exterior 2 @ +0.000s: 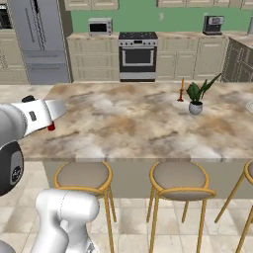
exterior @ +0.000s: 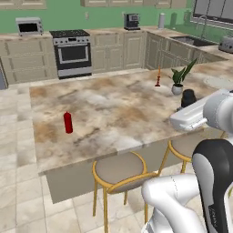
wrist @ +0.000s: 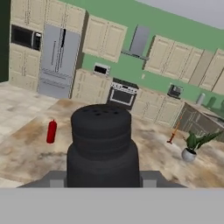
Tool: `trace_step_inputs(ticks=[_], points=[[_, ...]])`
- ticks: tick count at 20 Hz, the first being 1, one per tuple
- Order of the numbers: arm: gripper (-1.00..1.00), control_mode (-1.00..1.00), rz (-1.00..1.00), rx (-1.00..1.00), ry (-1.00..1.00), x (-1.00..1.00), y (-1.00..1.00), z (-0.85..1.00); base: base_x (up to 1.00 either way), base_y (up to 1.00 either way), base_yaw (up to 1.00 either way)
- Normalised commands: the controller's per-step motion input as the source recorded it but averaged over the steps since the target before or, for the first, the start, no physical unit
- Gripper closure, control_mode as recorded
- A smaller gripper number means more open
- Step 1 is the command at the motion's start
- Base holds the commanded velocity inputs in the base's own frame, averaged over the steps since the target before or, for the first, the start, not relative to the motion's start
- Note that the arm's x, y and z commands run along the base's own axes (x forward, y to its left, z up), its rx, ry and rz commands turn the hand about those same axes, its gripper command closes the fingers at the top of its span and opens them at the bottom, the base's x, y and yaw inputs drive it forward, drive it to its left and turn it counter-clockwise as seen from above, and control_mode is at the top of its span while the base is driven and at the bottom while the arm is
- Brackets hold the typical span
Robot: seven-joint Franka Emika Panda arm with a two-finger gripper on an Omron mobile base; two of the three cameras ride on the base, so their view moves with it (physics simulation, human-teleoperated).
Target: Move the ketchup and shaker from the cabinet to the dining counter.
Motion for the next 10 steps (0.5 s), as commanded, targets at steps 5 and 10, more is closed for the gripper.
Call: trace_step_inputs(ticks=[5,10], points=[[1.0,1.0,0.0,0.0,0.0,0.0,0.0,0.0,0.46,-0.35,0.3],[1.0,1.0,0.0,0.0,0.0,0.0,0.0,0.0,0.54,-0.32,0.3]])
